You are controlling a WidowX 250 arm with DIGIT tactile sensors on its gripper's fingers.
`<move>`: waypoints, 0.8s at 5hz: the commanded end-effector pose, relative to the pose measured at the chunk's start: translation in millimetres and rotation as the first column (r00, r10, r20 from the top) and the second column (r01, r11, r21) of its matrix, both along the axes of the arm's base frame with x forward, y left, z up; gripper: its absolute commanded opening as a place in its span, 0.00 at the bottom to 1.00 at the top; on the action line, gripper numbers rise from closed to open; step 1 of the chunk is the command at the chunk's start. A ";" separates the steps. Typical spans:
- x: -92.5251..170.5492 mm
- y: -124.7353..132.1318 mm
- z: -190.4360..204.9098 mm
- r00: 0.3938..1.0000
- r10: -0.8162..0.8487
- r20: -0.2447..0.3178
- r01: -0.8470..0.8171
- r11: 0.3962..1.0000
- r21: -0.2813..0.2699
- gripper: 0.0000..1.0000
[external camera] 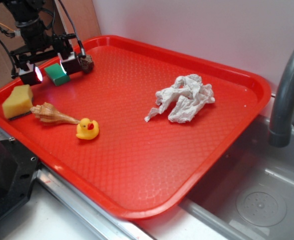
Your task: Grab the green block.
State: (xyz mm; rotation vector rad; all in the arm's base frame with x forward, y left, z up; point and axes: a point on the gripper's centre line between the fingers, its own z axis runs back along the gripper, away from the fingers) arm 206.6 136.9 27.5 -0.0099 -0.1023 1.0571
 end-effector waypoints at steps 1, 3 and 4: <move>2.1 -3.1 6.1 0.996 -0.007 0.085 0.003 0.999 0.044 1.00; 5.7 4.3 -7.5 0.999 0.024 0.045 -0.025 0.999 0.028 1.00; -14.6 15.2 -17.3 0.999 0.021 0.038 -0.022 0.999 0.027 1.00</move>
